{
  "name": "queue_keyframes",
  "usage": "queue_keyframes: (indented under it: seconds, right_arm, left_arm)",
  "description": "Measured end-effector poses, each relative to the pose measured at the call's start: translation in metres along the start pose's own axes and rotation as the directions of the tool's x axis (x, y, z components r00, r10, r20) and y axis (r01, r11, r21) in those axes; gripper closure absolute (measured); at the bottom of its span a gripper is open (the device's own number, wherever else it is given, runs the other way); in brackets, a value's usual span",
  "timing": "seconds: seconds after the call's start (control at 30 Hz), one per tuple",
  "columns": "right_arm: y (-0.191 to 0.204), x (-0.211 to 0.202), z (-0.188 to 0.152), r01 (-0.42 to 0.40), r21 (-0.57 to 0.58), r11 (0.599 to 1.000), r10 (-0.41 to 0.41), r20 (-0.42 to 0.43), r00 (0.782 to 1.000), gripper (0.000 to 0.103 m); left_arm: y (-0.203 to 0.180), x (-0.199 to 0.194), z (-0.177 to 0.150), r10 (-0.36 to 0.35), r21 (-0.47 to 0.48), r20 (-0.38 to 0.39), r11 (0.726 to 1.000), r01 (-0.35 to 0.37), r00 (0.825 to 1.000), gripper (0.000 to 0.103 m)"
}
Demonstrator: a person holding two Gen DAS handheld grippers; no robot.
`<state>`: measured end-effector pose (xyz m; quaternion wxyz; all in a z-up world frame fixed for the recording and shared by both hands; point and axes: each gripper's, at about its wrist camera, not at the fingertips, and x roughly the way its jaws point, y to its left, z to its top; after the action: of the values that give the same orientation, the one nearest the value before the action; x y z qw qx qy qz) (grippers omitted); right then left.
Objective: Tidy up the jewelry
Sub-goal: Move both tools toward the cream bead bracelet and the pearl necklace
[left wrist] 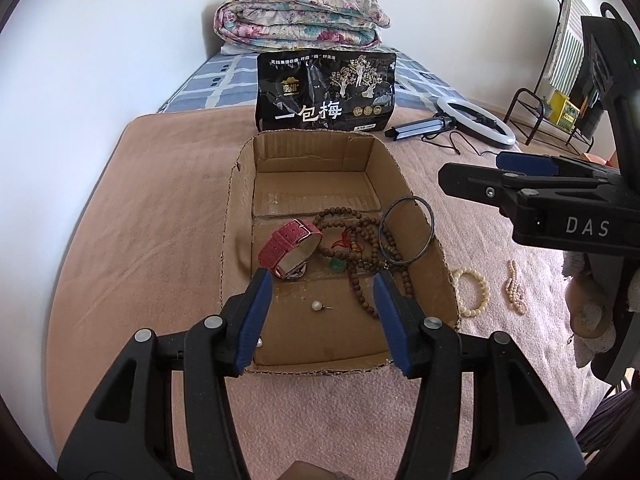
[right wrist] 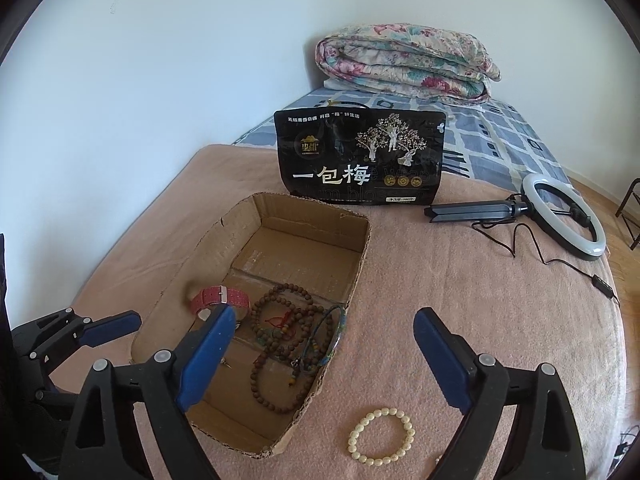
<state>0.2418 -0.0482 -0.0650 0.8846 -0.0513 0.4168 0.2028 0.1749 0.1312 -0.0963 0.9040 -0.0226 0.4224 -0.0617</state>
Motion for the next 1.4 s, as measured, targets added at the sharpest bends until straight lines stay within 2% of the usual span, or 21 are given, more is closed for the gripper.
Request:
queue_keyframes:
  seconds: [0.33, 0.4, 0.47, 0.7, 1.03, 1.4]
  right_arm:
    - [-0.036, -0.04, -0.011, 0.03, 0.01, 1.0, -0.03, 0.033, 0.999, 0.009]
    - [-0.046, -0.049, -0.015, 0.045, 0.014, 0.999, -0.046, 0.045, 0.998, 0.008]
    - [-0.058, -0.06, -0.019, 0.069, 0.027, 0.997, -0.071, 0.068, 0.995, 0.0]
    - [-0.106, -0.089, -0.034, 0.116, 0.092, 0.989, -0.125, 0.095, 0.988, 0.0]
    - [-0.157, -0.092, -0.077, 0.165, 0.107, 0.981, -0.167, 0.018, 0.986, 0.0]
    - [-0.174, -0.077, -0.105, 0.125, 0.077, 0.989, -0.119, -0.078, 0.99, 0.004]
  left_arm:
    - [-0.021, -0.015, 0.002, -0.015, 0.01, 0.012, 1.0, 0.015, 1.0, 0.049]
    - [-0.028, -0.019, 0.001, -0.02, 0.022, 0.02, 1.0, 0.019, 1.0, 0.049]
    - [-0.036, -0.023, 0.0, -0.024, 0.04, 0.029, 0.999, 0.023, 0.999, 0.049]
    - [-0.07, -0.032, -0.003, -0.048, 0.111, 0.041, 0.993, 0.043, 0.998, 0.049]
    - [-0.126, -0.034, -0.017, -0.126, 0.21, 0.009, 0.97, 0.121, 0.992, 0.049]
    - [-0.183, -0.012, -0.043, -0.167, 0.297, -0.058, 0.938, 0.177, 0.984, 0.049]
